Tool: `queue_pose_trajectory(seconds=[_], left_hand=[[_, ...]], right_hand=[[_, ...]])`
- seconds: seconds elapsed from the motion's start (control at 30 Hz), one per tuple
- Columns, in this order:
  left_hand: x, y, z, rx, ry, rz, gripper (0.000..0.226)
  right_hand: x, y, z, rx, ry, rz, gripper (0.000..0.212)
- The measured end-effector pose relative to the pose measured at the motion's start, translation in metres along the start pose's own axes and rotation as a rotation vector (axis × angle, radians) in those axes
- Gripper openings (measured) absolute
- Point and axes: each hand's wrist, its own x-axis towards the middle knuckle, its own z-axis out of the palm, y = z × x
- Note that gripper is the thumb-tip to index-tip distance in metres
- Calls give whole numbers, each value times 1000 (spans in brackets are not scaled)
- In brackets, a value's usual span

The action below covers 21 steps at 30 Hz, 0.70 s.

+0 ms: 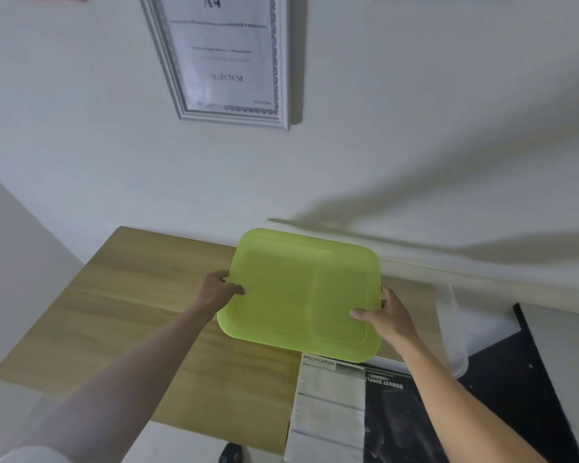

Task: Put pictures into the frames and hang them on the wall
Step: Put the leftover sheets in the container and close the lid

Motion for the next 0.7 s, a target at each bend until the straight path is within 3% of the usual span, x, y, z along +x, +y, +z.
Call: queue_pose_trajectory(seconds=[0.23,0.43,0.7], left_hand=[[35,-33,-86,17,26,-14,50],[55,-56,-130,27,46,-49,61],[99,-83,-142,102,20,-104,71]], right_hand=[[-6,-35,98,-99,31,-1,74],[-10,-52,162,-256,30,76,104],[2,-53,219,-427,15,113,88]])
